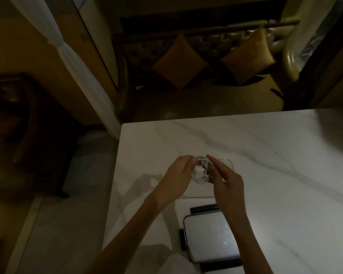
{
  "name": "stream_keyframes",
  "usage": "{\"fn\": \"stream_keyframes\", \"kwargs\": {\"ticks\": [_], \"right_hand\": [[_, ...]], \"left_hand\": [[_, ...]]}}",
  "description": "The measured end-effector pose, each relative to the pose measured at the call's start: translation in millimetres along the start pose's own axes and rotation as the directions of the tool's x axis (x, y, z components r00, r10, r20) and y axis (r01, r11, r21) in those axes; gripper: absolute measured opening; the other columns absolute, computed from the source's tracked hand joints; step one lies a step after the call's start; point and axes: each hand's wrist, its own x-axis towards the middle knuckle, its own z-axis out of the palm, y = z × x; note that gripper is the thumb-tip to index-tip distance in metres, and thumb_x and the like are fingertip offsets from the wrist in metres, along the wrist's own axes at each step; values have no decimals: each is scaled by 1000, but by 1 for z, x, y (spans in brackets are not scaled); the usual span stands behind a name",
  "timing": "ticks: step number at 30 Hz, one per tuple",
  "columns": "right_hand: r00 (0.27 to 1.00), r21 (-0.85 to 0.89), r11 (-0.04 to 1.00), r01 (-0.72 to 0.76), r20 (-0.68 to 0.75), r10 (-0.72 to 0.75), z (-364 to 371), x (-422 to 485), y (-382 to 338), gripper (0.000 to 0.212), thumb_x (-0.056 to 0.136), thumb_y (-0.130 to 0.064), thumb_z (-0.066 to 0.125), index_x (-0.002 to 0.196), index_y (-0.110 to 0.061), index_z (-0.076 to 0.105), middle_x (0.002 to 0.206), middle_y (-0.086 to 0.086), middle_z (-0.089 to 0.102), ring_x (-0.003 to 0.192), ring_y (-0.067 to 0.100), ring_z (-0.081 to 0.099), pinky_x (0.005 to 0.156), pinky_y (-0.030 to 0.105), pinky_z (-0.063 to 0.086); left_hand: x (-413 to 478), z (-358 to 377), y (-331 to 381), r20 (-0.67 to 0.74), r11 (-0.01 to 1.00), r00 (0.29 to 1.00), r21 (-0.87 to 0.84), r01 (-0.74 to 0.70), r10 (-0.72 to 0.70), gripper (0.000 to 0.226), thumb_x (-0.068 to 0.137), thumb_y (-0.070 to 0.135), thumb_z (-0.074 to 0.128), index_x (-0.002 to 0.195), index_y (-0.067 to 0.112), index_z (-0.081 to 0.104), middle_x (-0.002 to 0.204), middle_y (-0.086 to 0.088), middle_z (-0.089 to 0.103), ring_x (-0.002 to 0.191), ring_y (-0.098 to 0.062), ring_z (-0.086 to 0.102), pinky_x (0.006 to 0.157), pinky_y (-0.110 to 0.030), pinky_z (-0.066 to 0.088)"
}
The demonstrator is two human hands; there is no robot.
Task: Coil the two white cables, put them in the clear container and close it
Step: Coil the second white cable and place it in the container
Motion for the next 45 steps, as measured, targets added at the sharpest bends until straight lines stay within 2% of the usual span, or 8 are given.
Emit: {"fn": "stream_keyframes", "kwargs": {"ticks": [6,13,22,29,36,38,42,45], "right_hand": [[990,-172,975,140,47,-134,-4,-2,-14,31,93,8,48,121,1,58,107,1,63,94,10,62,81,-2,43],[989,-104,988,118,101,-107,-6,-1,-21,38,91,11,47,124,-6,46,89,-7,62,83,-15,61,71,1,46],[958,314,944,-105,285,12,-25,4,-28,30,95,-2,48,124,-7,55,102,14,73,95,27,71,83,36,58],[987,205,979,11,153,-43,-10,-2,-24,31,96,5,44,126,-2,49,104,21,68,92,20,70,80,29,58],[985,277,958,-76,171,29,-8,-7,-35,40,94,8,48,130,-10,46,115,14,65,100,16,67,84,22,56],[984,322,942,-91,175,35,-9,-6,-41,42,93,7,51,129,-12,48,114,14,67,101,19,68,87,28,57],[981,351,934,-64,193,-5,-10,-7,-57,36,92,-1,55,124,-16,54,105,10,70,97,21,69,82,30,59],[966,261,965,7,246,-74,-16,-1,-64,32,93,1,51,120,-13,58,111,3,67,102,18,67,88,35,57]], "left_hand": [[-4,-3,4,-2,939,977,277,-205,214,34,100,21,28,92,8,58,101,-17,57,91,-26,56,84,-33,44],[-5,8,8,-73,950,968,223,-219,240,33,102,20,33,127,8,52,127,-11,58,116,-20,55,103,-29,42],[-9,-11,24,-24,983,983,-28,-182,182,28,103,21,34,94,12,59,64,9,51,49,0,46,53,-19,41],[-11,-5,27,-99,922,941,254,-291,324,26,101,17,37,108,6,60,101,-10,63,91,-16,60,86,-29,49],[-14,3,34,-132,825,881,436,-360,454,33,95,19,36,106,3,63,102,-15,61,88,-20,59,81,-22,47],[-10,2,38,-187,869,884,355,-346,428,33,95,15,36,101,-1,65,100,-16,64,89,-23,60,82,-28,48],[2,-10,48,-98,997,993,-34,-65,61,31,101,14,38,106,3,67,92,-14,66,74,-22,63,69,-27,53],[-4,-15,52,-148,992,986,-87,-86,72,29,101,17,40,98,12,68,83,-16,65,70,-26,60,68,-26,51]]}}
